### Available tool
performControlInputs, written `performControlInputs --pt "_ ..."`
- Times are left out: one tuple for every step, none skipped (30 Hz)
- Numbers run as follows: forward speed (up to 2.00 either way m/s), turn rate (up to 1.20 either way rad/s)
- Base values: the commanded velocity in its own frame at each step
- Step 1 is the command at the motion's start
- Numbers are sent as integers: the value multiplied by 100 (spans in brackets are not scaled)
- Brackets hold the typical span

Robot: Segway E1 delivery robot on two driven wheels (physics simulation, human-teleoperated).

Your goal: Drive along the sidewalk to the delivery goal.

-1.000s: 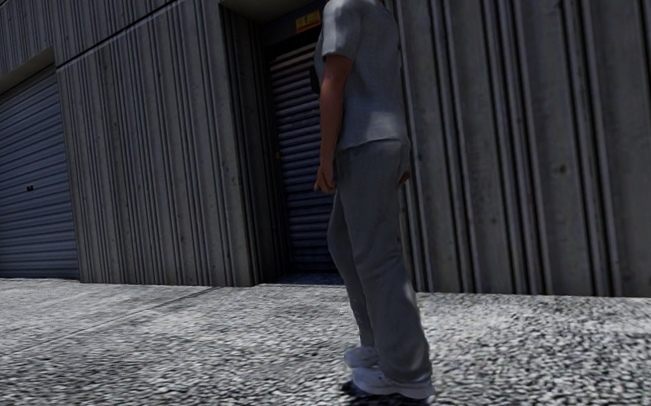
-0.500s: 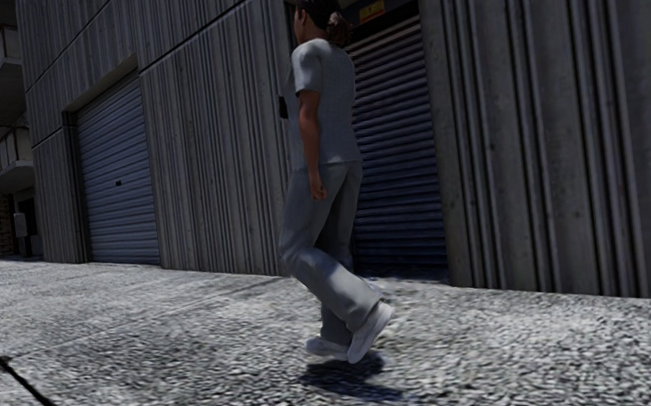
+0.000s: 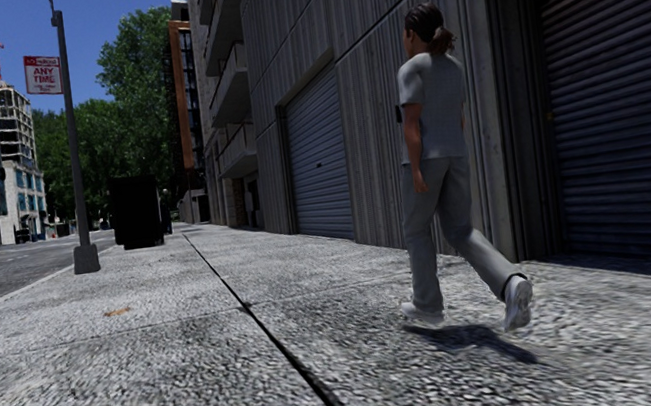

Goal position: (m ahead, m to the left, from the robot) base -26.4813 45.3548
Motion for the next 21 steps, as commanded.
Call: performControlInputs --pt "0 102" --pt "0 102" --pt "0 102" --pt "0 102" --pt "0 102" --pt "0 102" --pt "0 102" --pt "0 102" --pt "0 102" --pt "0 99" --pt "0 92" --pt "0 92" --pt "0 76" --pt "0 70" --pt "0 67" --pt "0 67" --pt "0 67" --pt "0 67" --pt "0 67" --pt "0 67" --pt "0 67"
